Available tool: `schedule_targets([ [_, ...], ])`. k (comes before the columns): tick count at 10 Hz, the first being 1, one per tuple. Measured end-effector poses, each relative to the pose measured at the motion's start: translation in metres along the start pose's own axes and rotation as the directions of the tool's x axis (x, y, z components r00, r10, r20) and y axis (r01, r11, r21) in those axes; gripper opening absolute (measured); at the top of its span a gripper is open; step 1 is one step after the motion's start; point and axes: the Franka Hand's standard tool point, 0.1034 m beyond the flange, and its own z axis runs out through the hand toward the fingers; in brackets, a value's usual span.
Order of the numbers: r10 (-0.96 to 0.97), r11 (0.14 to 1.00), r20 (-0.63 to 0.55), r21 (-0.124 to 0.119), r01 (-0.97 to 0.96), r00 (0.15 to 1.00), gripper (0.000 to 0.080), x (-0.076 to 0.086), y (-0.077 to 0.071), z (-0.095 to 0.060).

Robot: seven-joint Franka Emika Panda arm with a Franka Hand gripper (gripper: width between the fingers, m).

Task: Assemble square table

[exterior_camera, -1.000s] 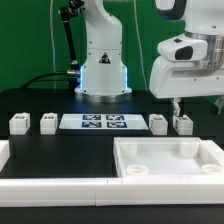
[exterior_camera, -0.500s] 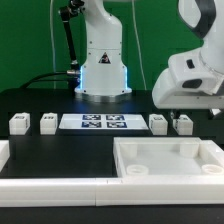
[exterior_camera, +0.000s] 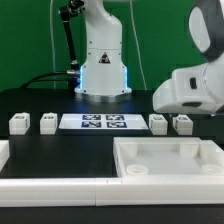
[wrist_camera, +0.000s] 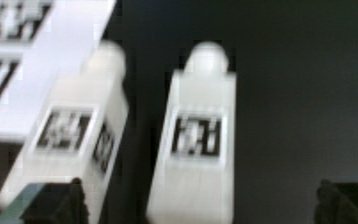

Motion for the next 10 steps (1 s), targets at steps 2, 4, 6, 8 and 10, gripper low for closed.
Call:
schedule_targets([
  [2,-0.007,1.0,0.042,0.0,0.007,0.999,0.0649,0.009,-0.003,-0.003],
  [4,-0.008,1.0,0.042,-0.001,0.008,0.999,0.0649,0.008,-0.003,-0.002],
  [6,-0.021,1.0,0.024,-0.01,0.021,0.999,0.0649,0.009,-0.011,0.015],
  [8,-0.02,1.0,0.002,-0.009,0.02,1.0,0.0649,0.013,-0.012,0.027],
  [10,-0.04,0.999,-0.015,-0.006,0.04,0.999,0.0649,0.017,-0.012,0.027],
])
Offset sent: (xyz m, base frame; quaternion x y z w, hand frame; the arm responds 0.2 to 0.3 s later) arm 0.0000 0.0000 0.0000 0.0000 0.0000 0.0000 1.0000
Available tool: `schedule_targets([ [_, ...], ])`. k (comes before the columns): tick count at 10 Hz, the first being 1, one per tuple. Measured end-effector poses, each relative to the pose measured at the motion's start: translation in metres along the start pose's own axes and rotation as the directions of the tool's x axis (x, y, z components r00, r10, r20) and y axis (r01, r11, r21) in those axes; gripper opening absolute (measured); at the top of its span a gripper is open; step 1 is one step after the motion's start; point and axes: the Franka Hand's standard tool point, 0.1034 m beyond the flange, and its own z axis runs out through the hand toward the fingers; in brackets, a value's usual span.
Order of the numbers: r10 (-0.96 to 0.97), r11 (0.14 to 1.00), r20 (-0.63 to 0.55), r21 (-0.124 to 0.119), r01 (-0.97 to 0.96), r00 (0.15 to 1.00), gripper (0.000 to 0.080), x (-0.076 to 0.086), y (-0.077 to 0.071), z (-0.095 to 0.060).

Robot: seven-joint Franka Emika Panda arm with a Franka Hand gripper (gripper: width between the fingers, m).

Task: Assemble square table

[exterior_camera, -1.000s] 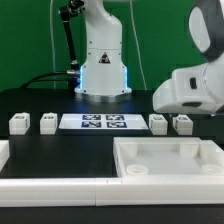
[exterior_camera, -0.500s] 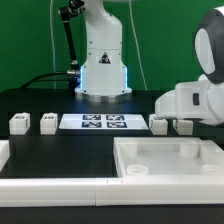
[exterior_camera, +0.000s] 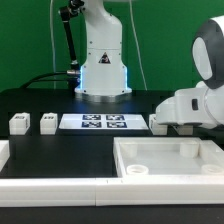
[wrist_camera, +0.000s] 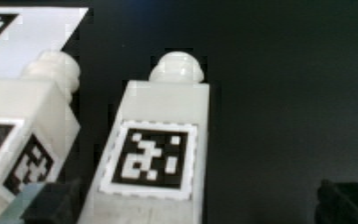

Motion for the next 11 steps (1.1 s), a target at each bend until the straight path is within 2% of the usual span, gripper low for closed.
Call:
schedule_targets([
  [2,0.002,1.0,0.001,0.001,-0.002,1.0,0.0647,0.0001,0.0002,0.0004],
  [4,0.002,1.0,0.001,0.001,-0.002,1.0,0.0335,0.0002,0.0002,0.0005],
  [5,0.002,1.0,0.002,0.001,-0.002,1.0,0.0335,0.0,0.0002,0.0005],
  [6,0.002,1.0,0.002,0.001,-0.002,1.0,0.0288,0.0001,0.0002,0.0006],
  [11,-0.004,1.0,0.008,0.005,0.004,1.0,0.0289,-0.0016,0.0011,-0.0022],
])
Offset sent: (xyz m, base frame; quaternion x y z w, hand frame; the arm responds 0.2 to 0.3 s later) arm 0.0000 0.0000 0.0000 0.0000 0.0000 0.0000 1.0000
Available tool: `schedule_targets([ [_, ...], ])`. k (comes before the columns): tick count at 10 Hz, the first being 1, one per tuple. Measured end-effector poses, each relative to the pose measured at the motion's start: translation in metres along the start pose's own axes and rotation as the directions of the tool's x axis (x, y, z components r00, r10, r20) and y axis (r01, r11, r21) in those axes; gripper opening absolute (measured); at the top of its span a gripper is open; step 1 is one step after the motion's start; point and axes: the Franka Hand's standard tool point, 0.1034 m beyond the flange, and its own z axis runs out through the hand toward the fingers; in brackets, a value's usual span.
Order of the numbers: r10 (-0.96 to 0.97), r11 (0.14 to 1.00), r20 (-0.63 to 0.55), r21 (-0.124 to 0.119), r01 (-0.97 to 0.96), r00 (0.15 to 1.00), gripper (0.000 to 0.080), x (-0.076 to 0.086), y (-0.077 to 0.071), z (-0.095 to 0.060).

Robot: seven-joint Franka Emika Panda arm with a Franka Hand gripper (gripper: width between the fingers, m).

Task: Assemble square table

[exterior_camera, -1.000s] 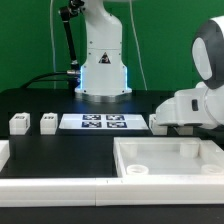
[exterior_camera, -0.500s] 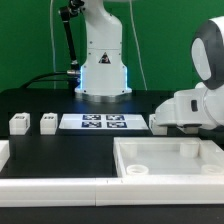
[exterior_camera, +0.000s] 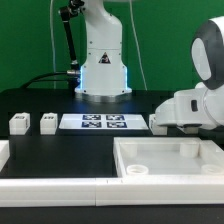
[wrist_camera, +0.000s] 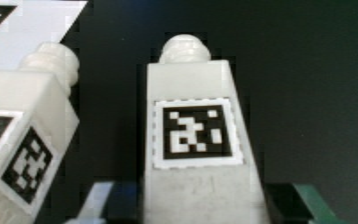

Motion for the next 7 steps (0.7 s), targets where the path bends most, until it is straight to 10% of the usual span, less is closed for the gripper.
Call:
schedule_targets([
  [4,-0.003,0.998,-0.057,0.057,0.006,0.998,0.029,-0.057,0.037,-0.096],
  [7,0.01,0.998,-0.205,0.061,0.003,0.979,0.029,-0.062,0.034,-0.107],
])
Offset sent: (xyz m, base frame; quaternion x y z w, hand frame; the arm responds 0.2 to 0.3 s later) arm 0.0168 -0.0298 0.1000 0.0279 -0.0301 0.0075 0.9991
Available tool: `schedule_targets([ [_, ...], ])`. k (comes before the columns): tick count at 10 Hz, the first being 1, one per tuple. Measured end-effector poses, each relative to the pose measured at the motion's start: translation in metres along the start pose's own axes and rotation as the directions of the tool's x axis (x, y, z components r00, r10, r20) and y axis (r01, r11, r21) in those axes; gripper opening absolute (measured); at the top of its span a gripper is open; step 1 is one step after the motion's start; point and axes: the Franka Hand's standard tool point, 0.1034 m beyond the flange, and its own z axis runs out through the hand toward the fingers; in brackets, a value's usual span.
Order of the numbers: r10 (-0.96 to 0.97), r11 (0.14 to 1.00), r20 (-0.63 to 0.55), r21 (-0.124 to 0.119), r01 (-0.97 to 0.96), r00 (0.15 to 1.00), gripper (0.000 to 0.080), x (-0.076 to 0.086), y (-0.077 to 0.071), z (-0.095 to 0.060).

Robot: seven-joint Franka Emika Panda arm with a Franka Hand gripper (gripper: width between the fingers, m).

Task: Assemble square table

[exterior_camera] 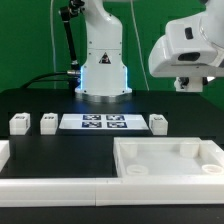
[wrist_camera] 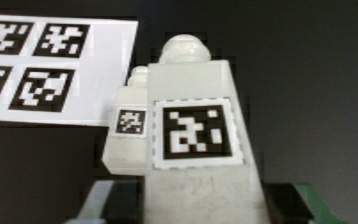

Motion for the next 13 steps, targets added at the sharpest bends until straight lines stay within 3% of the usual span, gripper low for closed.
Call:
schedule_targets([
  [2,-0.004,1.0,-0.148,0.01,0.005,0.989,0.029,0.004,-0.001,-0.008],
  [3,-0.031,0.999,-0.201,0.017,0.035,0.979,0.0291,0.008,0.005,-0.033],
  [4,-0.022,0.999,-0.305,0.037,0.035,0.952,0.0291,0.016,0.007,-0.075],
  [5,-0.033,0.998,-0.401,0.028,0.049,0.916,0.0291,0.014,0.01,-0.106],
  [6,-0.058,0.998,-0.454,0.0,0.065,0.889,0.0291,0.006,0.012,-0.122],
  [10,-0.045,0.998,-0.7,0.007,0.07,0.713,0.0291,0.018,0.009,-0.122],
  [11,-0.052,0.997,-0.765,0.003,0.083,0.642,0.0291,0.032,0.01,-0.102],
  [12,-0.066,0.996,-0.772,-0.009,0.093,0.632,0.0291,0.043,0.022,-0.076],
  [13,-0.071,0.994,-0.828,-0.013,0.107,0.556,0.0291,0.061,0.031,-0.107],
])
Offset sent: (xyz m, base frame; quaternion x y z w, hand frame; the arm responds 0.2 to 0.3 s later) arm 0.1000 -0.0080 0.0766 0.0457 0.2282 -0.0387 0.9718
